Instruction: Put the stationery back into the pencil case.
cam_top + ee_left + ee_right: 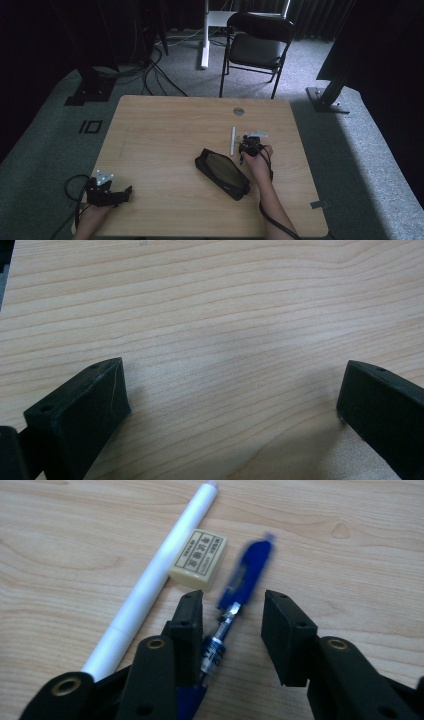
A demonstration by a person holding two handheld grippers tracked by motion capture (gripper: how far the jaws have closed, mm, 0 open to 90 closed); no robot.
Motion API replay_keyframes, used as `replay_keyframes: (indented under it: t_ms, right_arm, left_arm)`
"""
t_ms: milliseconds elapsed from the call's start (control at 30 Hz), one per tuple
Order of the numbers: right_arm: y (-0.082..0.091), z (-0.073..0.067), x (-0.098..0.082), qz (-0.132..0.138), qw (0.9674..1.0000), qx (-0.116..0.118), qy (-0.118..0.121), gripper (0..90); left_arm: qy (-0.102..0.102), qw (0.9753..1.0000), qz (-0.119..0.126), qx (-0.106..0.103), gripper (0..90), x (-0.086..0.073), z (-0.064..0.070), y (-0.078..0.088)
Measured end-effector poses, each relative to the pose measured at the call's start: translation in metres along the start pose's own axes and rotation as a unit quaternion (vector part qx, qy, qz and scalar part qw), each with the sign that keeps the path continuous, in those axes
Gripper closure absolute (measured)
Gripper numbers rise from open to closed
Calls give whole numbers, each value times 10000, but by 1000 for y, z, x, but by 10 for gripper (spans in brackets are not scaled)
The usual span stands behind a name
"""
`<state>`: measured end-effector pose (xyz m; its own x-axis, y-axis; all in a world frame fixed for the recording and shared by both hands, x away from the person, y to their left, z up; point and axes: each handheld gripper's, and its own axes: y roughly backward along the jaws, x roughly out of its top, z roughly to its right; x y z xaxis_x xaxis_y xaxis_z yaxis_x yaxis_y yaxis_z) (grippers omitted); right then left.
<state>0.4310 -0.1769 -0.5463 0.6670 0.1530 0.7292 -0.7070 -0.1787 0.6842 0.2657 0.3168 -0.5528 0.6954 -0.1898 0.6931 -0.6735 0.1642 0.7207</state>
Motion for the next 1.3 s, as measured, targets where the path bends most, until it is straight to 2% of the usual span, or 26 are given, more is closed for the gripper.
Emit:
replay_keyframes:
  t_ms: [267, 433, 600, 867, 933, 1200, 1300]
  right_arm:
    - [2, 3, -2, 21, 10000, -38, -4, 649]
    - [3, 4, -2, -12, 10000, -76, -55, 702]
    - [5, 14, -2, -71, 9998, -140, -151, 788]
    - [8, 29, -2, -176, 9990, -43, -413, 795]
    - [10, 32, -2, -128, 9988, 2, -464, 796]
    - [23, 41, 1, -25, 9986, 150, -507, 795]
    - [28, 43, 2, 5, 9988, 158, -455, 795]
  left_arm:
    - [0, 10000, 0, 0, 4, 0, 0, 0]
    - [0, 10000, 0, 0, 4, 0, 0, 0]
    - [0, 10000, 0, 0, 4, 0, 0, 0]
    - [0, 10000, 2, -1, 4, 0, 0, 0]
    - [0, 10000, 1, -2, 3, 0, 0, 0]
    - [-1, 10000, 1, -1, 4, 0, 0, 0]
    - [1, 10000, 2, -1, 4, 0, 0, 0]
